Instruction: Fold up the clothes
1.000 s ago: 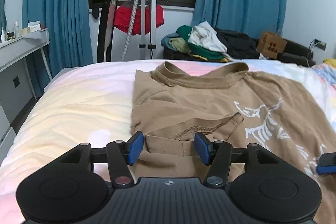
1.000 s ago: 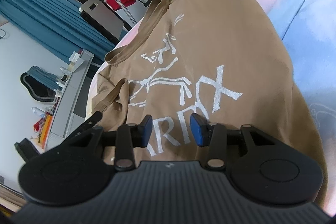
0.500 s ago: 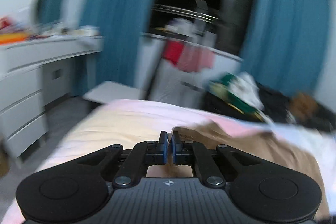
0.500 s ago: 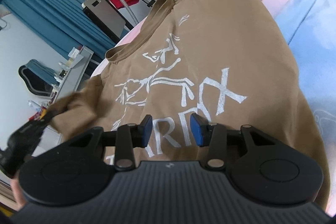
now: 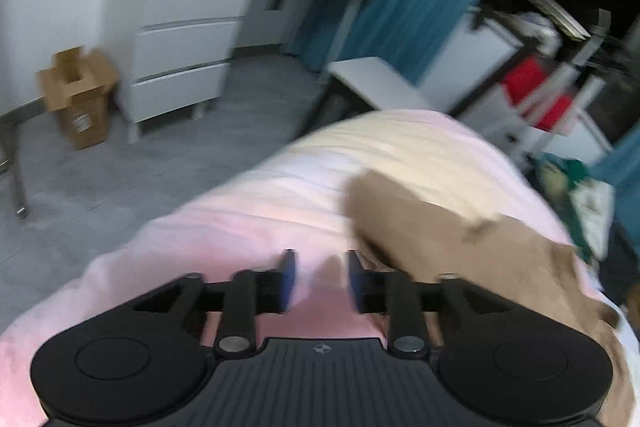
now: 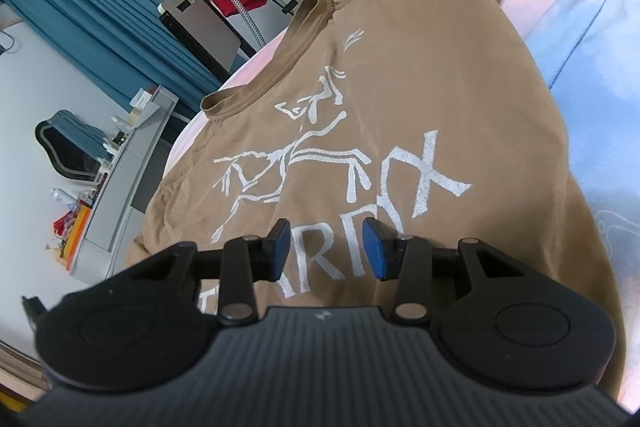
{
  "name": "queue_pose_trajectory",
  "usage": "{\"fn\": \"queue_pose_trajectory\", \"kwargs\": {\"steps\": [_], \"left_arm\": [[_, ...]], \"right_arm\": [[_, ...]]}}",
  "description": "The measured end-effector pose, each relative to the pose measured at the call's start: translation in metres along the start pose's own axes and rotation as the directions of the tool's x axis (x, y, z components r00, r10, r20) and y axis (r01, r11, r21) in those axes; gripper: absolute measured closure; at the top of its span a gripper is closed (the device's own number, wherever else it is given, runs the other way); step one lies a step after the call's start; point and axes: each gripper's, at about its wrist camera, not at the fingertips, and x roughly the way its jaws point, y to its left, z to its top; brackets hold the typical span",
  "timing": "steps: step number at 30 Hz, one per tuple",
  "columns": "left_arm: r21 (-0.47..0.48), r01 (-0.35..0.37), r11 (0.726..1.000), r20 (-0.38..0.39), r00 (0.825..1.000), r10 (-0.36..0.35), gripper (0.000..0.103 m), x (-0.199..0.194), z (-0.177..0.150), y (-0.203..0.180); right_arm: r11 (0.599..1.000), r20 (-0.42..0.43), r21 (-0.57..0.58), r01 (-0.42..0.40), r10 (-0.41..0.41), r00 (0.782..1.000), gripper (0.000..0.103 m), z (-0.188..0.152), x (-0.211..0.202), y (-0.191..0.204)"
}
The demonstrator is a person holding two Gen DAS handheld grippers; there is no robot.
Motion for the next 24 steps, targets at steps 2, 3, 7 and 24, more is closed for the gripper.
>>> {"fn": "queue_pose_trajectory", "kwargs": {"steps": [2, 3, 7, 24], "left_arm": [[0.009, 0.064, 0.998, -0.020, 0.998, -0.063, 0.052, -0.017, -0.007, -0.011], [0.032, 0.094, 0.995, -0.032, 0.995, -0.093, 0.051, -0.027, -0.015, -0.017], [0.172, 0.170, 0.970, -0.121, 0.981, -0.150, 0.049, -0.065, -0.061, -0.041], [0.645, 0.321, 0.693, -0.367, 0.926, -0.088, 0.065, -0.136, -0.218, -0.082]], "right_arm": [[1.000, 0.002, -0.013, 0.000, 0.000, 1.000, 0.060, 0.001, 0.000, 0.002], [1.000, 0.006, -0.018, 0.002, -0.002, 1.000, 0.060, 0.002, 0.000, 0.002], [0.999, 0.021, -0.036, 0.005, -0.004, 1.000, 0.060, 0.010, -0.005, 0.002], [0.991, 0.112, -0.062, 0.119, -0.112, 0.987, 0.054, 0.014, -0.111, -0.006]]}}
